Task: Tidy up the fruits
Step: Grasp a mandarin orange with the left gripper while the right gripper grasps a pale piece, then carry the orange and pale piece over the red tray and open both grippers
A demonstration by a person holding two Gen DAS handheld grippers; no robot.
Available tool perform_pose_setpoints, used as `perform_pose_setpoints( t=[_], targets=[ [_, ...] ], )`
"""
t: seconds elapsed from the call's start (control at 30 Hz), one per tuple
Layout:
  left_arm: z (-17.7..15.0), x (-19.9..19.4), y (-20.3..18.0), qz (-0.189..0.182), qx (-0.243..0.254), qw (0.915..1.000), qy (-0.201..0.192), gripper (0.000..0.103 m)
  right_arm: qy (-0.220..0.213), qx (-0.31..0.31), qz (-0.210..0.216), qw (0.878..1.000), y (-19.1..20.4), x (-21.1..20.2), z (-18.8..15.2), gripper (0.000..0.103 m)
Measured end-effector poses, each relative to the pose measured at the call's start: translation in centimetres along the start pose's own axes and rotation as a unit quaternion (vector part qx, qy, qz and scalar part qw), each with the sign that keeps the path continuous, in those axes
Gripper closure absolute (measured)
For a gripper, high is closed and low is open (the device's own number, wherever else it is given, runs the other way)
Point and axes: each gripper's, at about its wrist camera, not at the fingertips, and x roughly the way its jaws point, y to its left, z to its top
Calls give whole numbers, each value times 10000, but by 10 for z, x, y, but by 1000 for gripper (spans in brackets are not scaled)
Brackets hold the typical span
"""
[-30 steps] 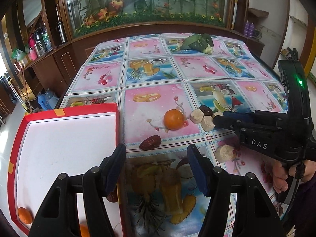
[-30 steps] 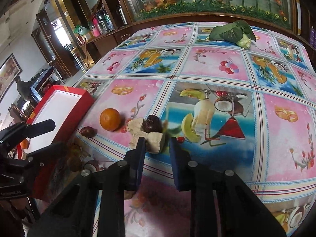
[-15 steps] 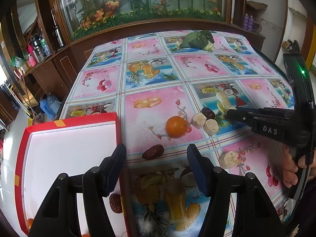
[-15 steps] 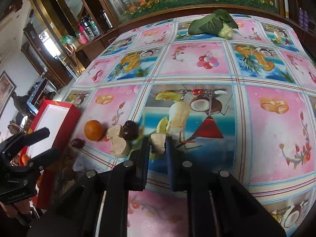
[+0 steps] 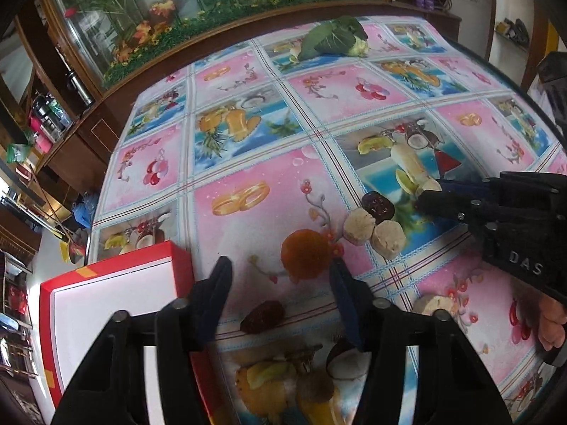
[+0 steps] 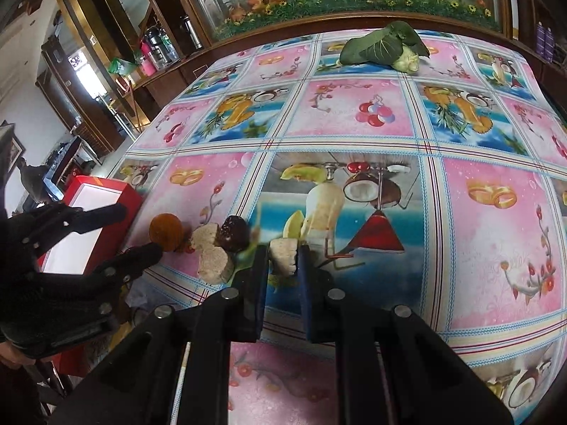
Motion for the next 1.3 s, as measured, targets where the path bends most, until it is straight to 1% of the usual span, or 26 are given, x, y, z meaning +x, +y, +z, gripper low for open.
perform_pose_setpoints(
  t=[0.07, 0.13, 0.2, 0.33, 0.43, 0.53, 0.67, 0.77, 0.87, 0.93, 0.97, 1.07, 1.1, 1.17, 1.27, 1.3],
  targets=[
    [3, 5, -1, -83, -10, 9999, 63, 54, 10, 21, 10, 10000, 0, 0, 0, 85],
    [5, 9, -2, -176, -40, 9998, 96, 60, 16, 17, 9, 10000, 0, 0, 0, 85],
    [6, 10, -6, -270, -29, 9996, 92, 72, 23, 27, 15, 10000, -1, 0, 0, 85],
    [5, 10, -13, -209, 82, 9997, 10, 73, 1, 120, -42, 9999, -4, -2, 0, 85],
    [4, 8, -11, -336, -37, 9994, -22, 74, -37, 272, -41, 9996, -10, -4, 1, 85],
    [4, 2, -10, -278, -115, 9995, -109, 75, -130, 326, -48, 9994, -12, -8, 3, 85],
    [0, -22, -1, -225, -304, 9985, -388, 75, -290, 338, -21, 9990, -11, -15, 3, 85],
    [-10, -56, 13, -159, -469, 9959, -752, 75, -525, 297, -6, 9982, -8, -22, 4, 85],
    [-27, -91, 34, -58, -711, 9915, -1090, 75, -755, 209, -5, 9969, 0, -29, 4, 85],
    [-43, -110, 51, 66, -884, 9880, -1265, 75, -868, 203, 84, 9960, 9, -33, 4, 85],
    [-51, -117, 60, 117, -997, 9862, -1315, 75, -924, 213, 194, 9953, 16, -35, 4, 85],
    [-76, -128, 86, 292, -1318, 9811, -1384, 75, -1095, 46, 444, 9930, 45, -41, 2, 85],
    [-86, -129, 94, 394, -1402, 9798, -1374, 75, -1134, -23, 548, 9920, 58, -41, 1, 85],
    [-98, -128, 105, 486, -1538, 9778, -1337, 75, -1126, -158, 844, 9899, 90, -39, 0, 85],
    [-113, -117, 124, 542, -1727, 9765, -1172, 75, -1038, -567, 1095, 9869, 145, -30, 1, 85],
    [-117, -114, 129, 565, -1782, 9760, -1114, 75, -926, -720, 1194, 9859, 166, -23, 2, 85]
  ],
)
